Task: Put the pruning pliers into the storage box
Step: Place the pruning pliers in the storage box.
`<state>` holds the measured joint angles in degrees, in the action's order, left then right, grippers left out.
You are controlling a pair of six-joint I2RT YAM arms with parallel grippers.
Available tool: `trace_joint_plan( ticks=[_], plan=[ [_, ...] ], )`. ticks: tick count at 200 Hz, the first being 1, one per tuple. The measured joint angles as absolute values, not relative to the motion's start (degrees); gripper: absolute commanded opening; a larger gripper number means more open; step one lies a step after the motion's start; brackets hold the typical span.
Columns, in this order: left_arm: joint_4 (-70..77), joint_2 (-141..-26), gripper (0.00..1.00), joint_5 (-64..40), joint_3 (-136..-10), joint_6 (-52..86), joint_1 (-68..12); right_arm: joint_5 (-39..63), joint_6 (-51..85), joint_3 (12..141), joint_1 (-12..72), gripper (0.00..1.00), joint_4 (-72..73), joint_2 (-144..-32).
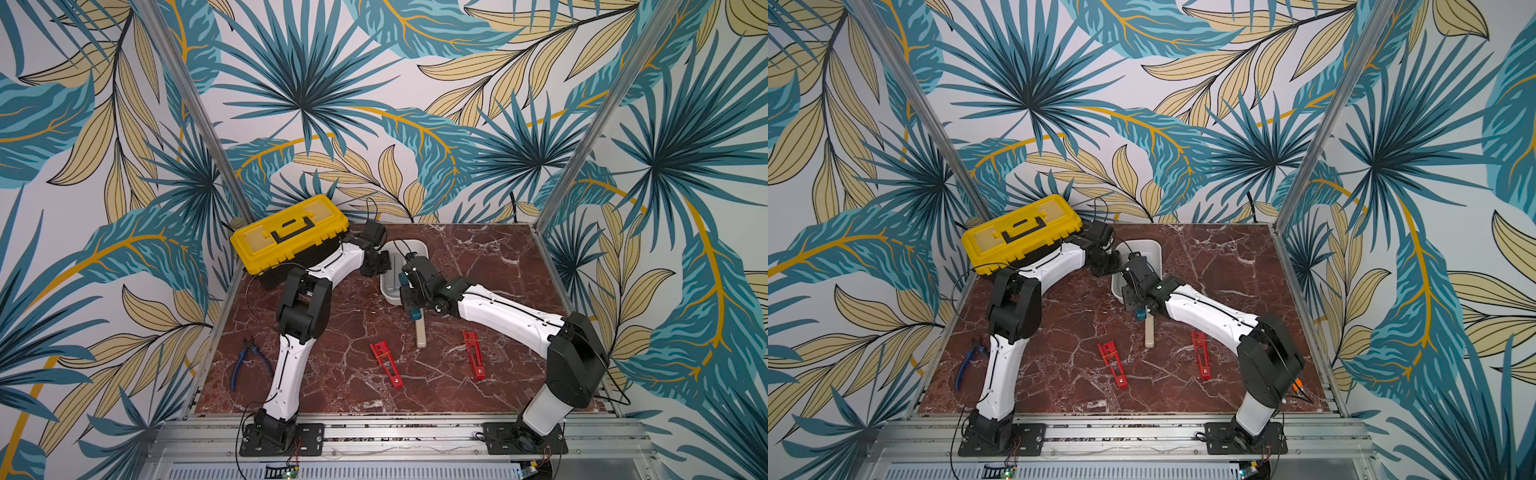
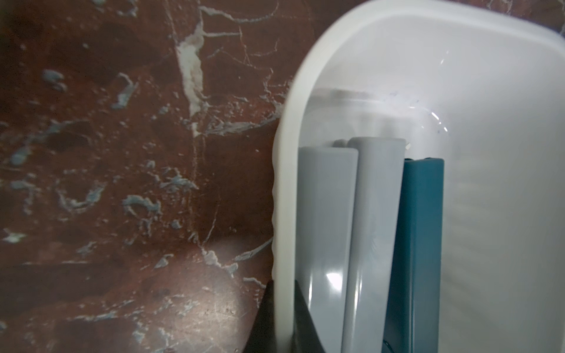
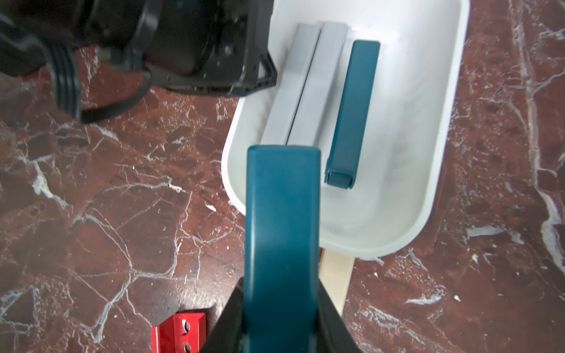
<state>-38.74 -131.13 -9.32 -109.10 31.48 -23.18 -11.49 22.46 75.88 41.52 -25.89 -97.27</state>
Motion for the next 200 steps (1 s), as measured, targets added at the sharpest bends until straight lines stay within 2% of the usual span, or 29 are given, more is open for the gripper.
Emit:
trace_joint_plan(
  ticks=[200],
  plan=[
    [-38.76,-131.11,0.00,-9.32,-109.10,31.42,-23.09,-8.91,16.71,89.52,33.17,0.24,-29.04,-109.27]
  ],
)
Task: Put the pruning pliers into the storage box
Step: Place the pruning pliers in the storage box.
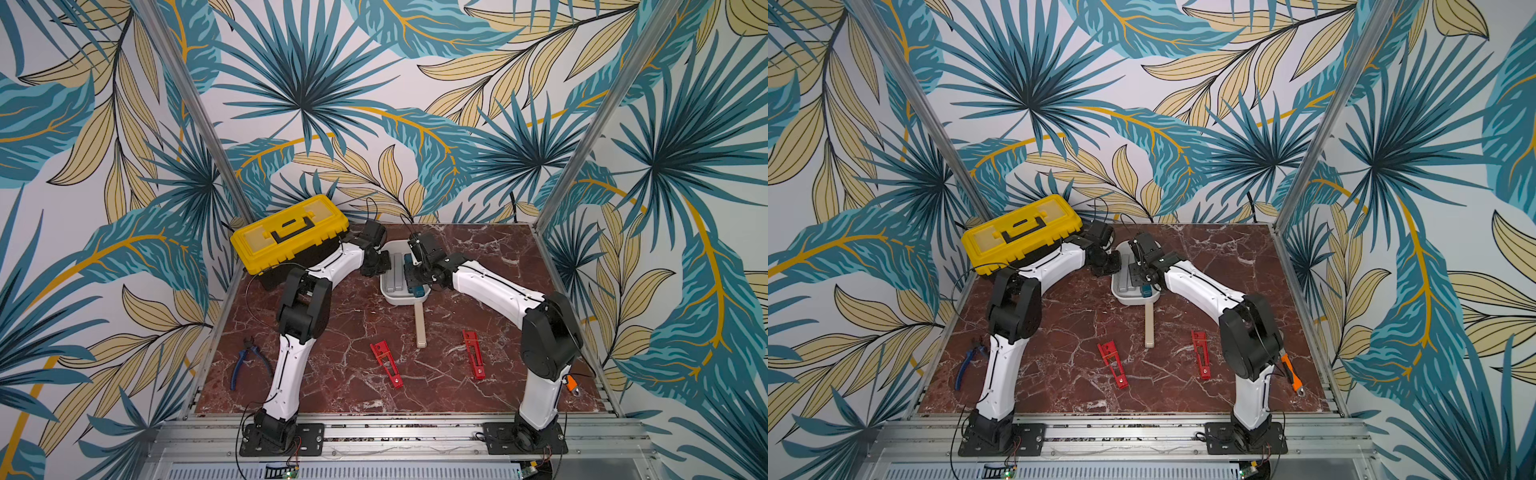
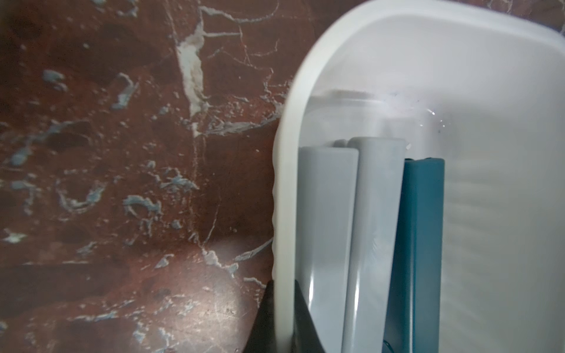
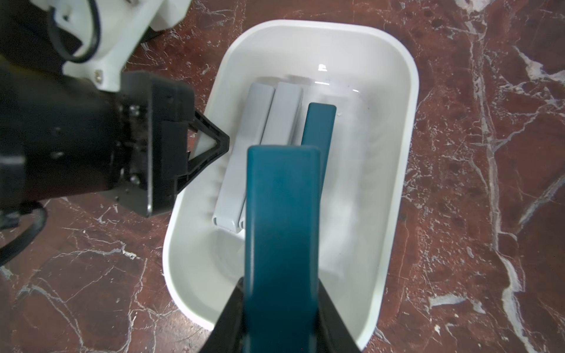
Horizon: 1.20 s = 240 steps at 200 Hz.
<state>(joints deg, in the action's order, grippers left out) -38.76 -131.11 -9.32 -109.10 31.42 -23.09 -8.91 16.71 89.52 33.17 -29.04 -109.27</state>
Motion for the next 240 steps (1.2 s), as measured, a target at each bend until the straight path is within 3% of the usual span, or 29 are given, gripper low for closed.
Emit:
trace_joint_plan(
  ticks=[125,240],
  plan=[
    [-38.39,-130.15,0.00,-9.56,-107.50,31.29,-22.87,-11.73,16.71,97.84,31.46,0.24,-30.26,-117.25],
    [-38.39,-130.13,0.00,-9.76,-107.48,31.29,-22.76,-12.21,17.10,97.97,28.51,0.24,-30.30,-117.95]
  ],
)
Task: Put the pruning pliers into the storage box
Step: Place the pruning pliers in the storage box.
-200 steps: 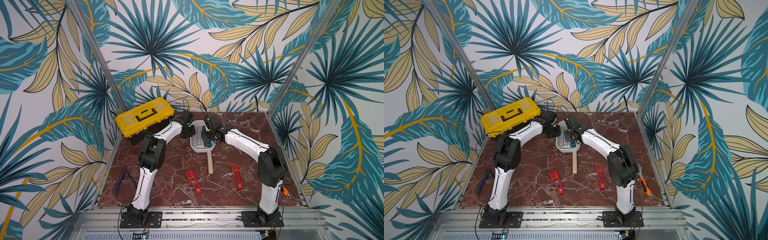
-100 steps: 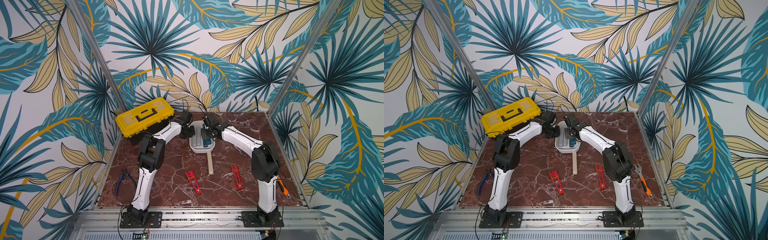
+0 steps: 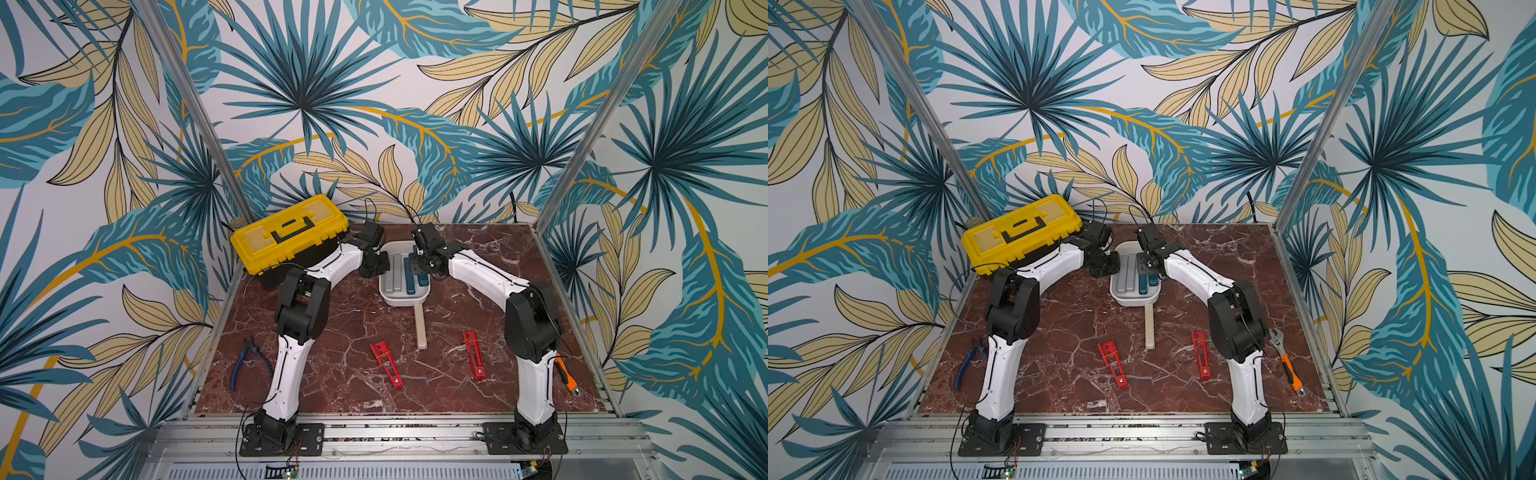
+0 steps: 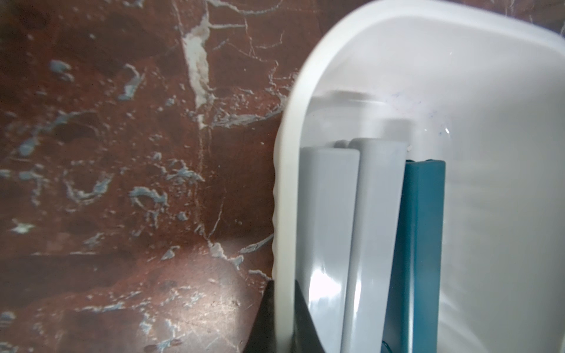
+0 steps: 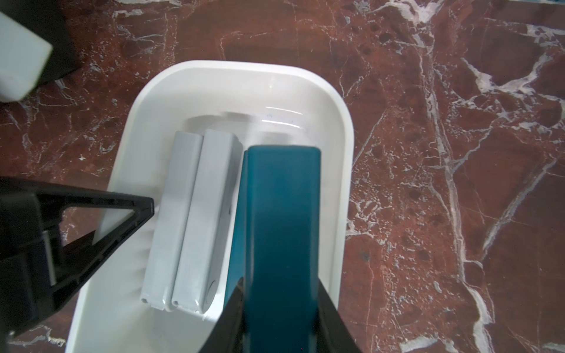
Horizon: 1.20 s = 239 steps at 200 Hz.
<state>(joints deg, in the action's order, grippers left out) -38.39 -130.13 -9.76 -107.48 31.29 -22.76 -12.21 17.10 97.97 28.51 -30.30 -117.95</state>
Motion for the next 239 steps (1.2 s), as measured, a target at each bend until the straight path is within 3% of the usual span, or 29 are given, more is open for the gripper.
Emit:
trace_joint_plan(
  ticks=[239],
  plan=[
    [-37.15,-129.19,0.00,-10.98,-105.67,31.29,-22.31,-10.74,19.73,102.74,27.77,0.23,-30.48,-126.76]
  ],
)
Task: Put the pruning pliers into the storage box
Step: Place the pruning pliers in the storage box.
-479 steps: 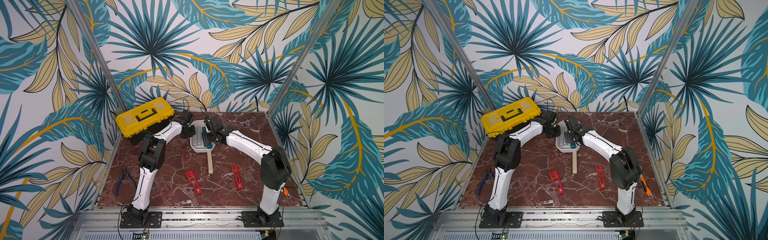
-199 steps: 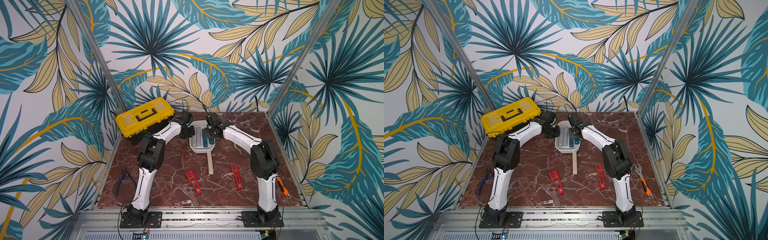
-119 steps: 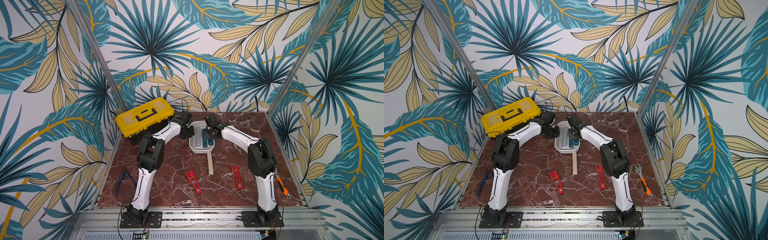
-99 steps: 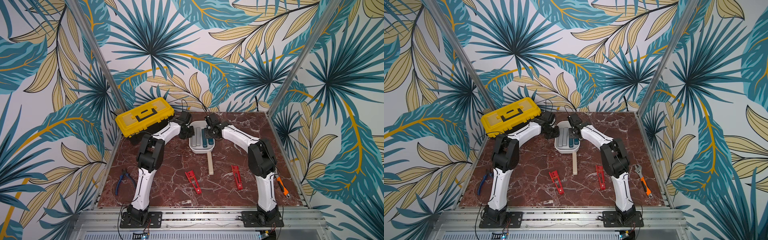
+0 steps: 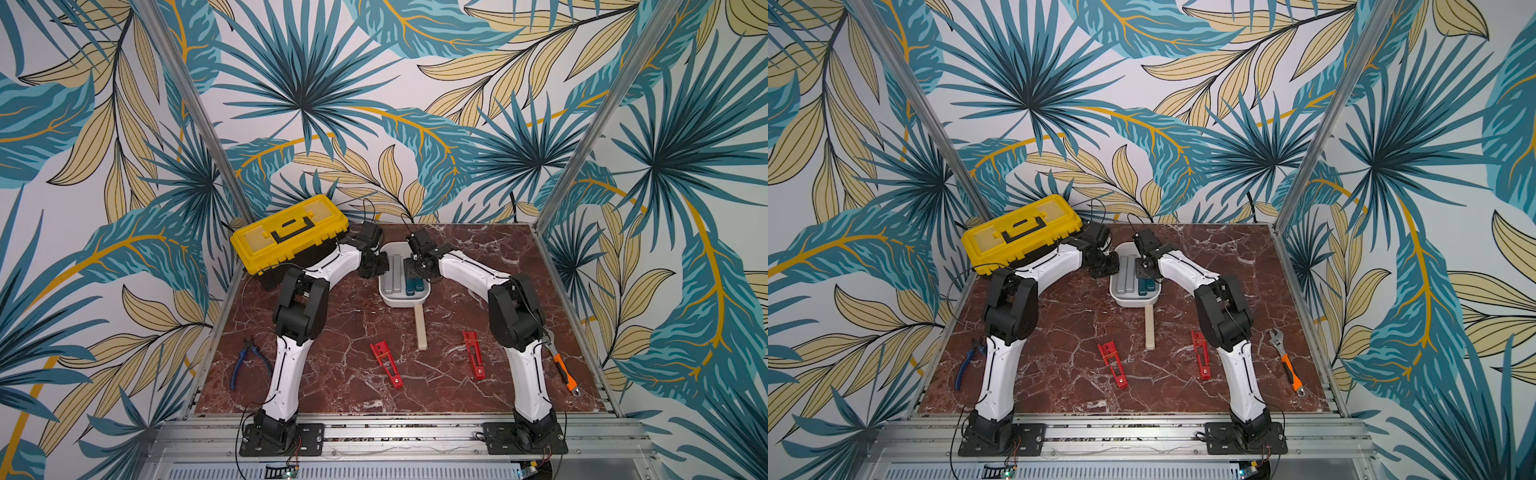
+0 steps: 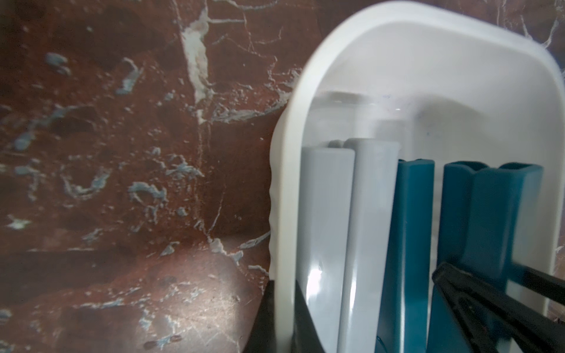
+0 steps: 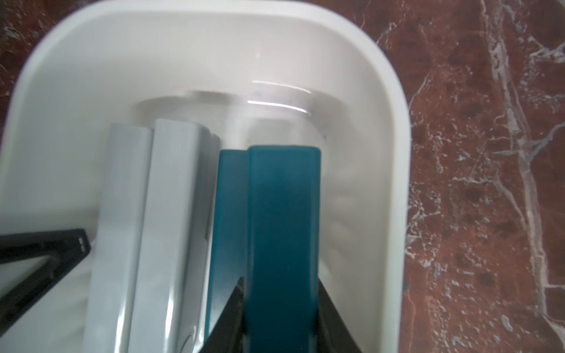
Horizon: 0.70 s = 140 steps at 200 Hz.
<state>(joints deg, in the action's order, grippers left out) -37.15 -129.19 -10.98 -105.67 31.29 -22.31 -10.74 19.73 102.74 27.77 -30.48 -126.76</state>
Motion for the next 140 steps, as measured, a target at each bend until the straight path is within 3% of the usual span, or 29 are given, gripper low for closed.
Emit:
trace_joint_plan(
  ticks=[140],
  plan=[
    [-36.12,-128.77,0.00,-11.79,-104.86,31.31,-22.13,-7.84,21.91,105.45,26.02,0.23,-31.27,-129.47]
  ],
)
